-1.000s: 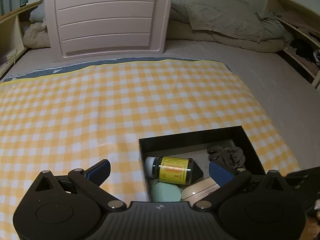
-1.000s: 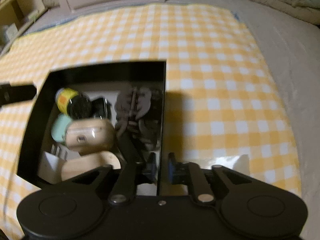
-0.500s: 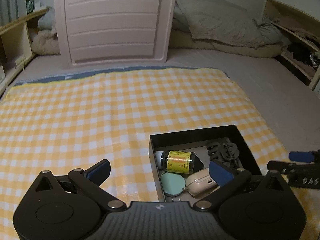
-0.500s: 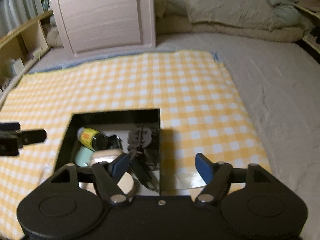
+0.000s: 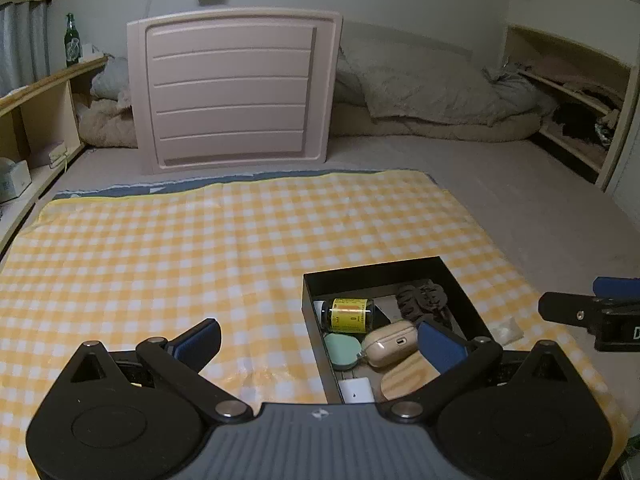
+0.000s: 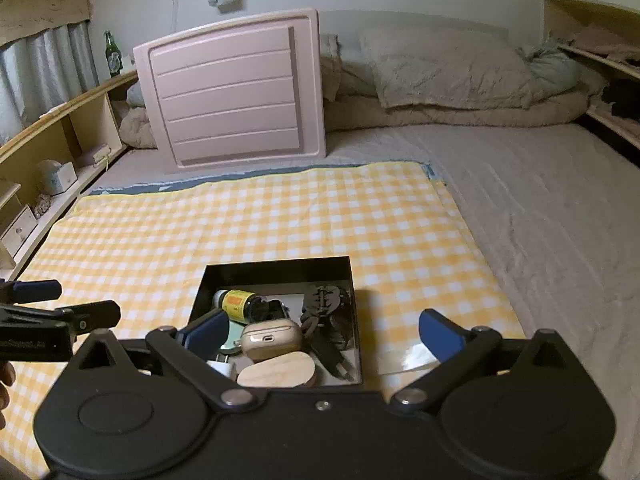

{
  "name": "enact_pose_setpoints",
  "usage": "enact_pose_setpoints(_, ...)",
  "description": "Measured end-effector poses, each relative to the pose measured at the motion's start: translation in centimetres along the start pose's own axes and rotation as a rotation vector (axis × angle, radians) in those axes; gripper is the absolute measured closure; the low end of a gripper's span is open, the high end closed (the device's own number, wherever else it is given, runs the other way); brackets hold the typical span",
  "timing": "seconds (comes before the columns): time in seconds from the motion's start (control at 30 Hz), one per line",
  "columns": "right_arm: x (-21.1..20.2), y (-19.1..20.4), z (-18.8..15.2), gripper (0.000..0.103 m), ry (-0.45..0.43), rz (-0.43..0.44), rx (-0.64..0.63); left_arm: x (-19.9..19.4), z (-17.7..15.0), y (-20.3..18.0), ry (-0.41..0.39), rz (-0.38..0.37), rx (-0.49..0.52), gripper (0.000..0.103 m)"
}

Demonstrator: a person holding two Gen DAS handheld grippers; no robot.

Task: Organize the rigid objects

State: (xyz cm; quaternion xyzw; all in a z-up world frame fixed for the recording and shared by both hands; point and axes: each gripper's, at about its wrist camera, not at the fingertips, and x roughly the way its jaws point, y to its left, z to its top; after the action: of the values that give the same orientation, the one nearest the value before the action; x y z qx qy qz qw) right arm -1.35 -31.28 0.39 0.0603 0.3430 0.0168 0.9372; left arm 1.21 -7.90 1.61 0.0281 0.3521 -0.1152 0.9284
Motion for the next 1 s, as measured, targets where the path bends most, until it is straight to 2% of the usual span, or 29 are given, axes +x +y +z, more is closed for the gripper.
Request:
enact_pose_setpoints(0.13,-1.7,0.8,-1.3,0.001,-0.024,0.01,-0.003,-1.8,-1.2,0.0,-0.019,-0.013,0.006,0.0)
enact_pose_setpoints(0.23,-2.7,1.2,-2.1,0.0,-0.026,0.033,0.002,-3.0,-2.1,-0.4,-0.053,0.011,0.044,0.0)
enact_pose_setpoints(0.33,-3.4,1.8,-3.0,0.0,-0.04,0.018,-0.023,-3.8,-2.9,-0.5,-0.071,0.017,0.049,0.0)
enact_pose_setpoints(0.43,-4.0,2.2,-4.0,0.0,-0.05,0.0,-0.046,-4.5,-3.7,-0.2,-0.072,0.007,0.034,0.0)
enact_pose_setpoints(1.0,-5.2,2.5,-7.8,0.0,-0.039,-0.028,-0.048,-5.9,-8.0,0.1,-0.062,0.069,0.035,0.0)
